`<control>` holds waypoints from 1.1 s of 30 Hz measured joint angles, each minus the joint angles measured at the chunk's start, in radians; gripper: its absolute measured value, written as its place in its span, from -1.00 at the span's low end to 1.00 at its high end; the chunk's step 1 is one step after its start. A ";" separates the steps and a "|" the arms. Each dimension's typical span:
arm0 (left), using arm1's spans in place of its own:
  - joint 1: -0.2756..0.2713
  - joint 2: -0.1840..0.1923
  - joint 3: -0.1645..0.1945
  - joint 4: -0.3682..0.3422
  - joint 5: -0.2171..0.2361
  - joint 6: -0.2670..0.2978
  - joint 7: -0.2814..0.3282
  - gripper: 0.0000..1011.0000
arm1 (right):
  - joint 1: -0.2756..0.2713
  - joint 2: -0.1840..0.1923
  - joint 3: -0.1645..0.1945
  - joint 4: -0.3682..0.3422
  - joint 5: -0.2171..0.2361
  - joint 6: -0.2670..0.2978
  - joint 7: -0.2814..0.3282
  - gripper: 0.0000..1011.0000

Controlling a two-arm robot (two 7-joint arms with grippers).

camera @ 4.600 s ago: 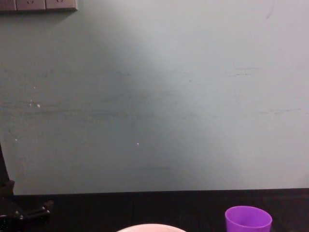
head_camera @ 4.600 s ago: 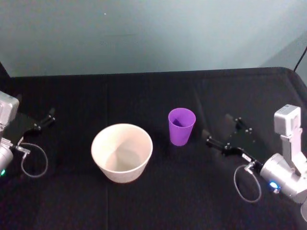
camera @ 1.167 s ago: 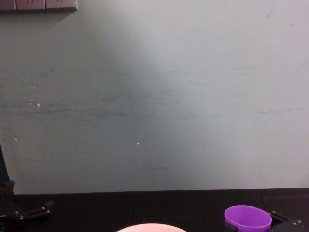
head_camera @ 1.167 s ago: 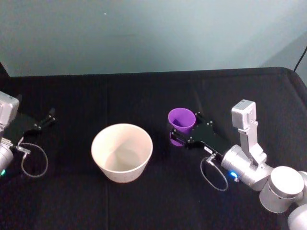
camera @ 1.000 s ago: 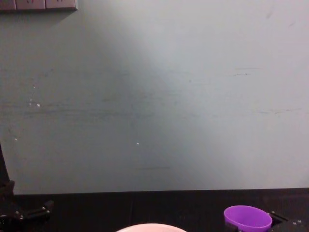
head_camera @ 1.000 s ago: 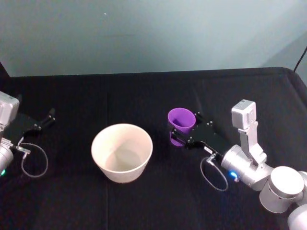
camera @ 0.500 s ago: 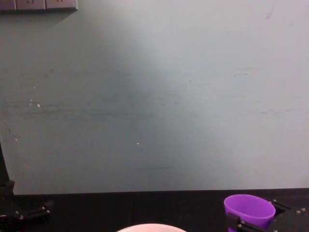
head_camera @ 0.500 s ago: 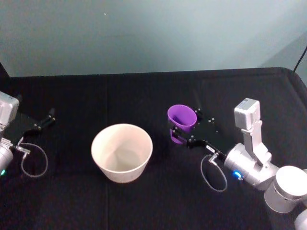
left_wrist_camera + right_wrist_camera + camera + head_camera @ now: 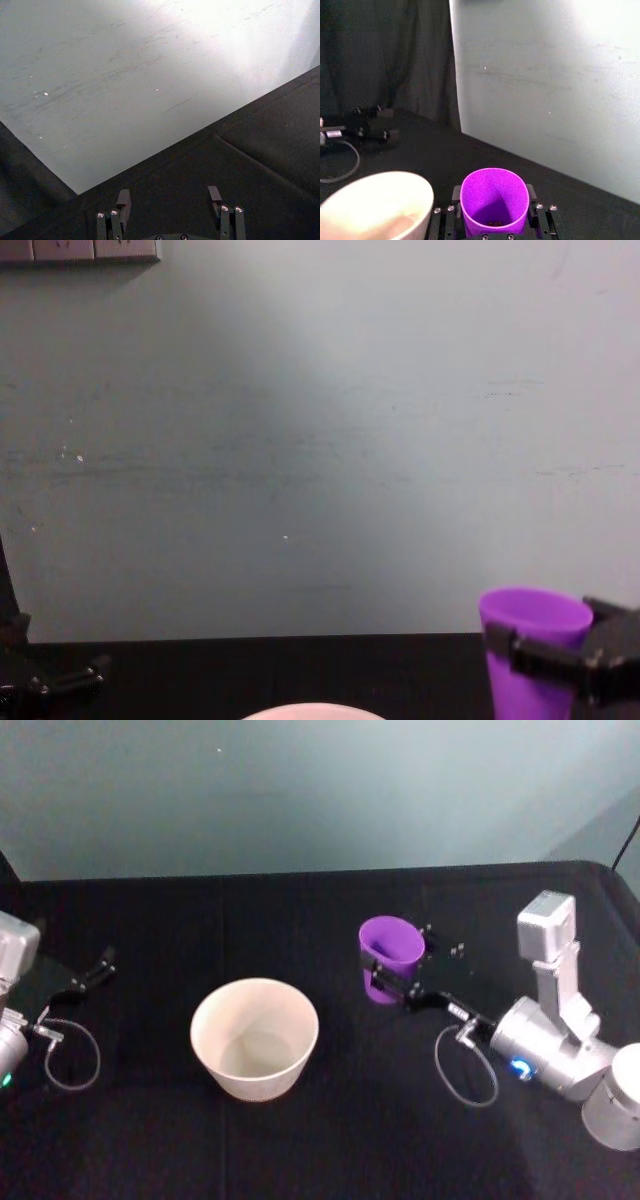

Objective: Pick up the cup and pour the mung beans from the cup into the bowl.

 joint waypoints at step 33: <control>0.000 0.000 0.000 0.000 0.000 0.000 0.000 0.98 | 0.030 0.031 -0.056 -0.098 -0.001 0.106 -0.023 0.43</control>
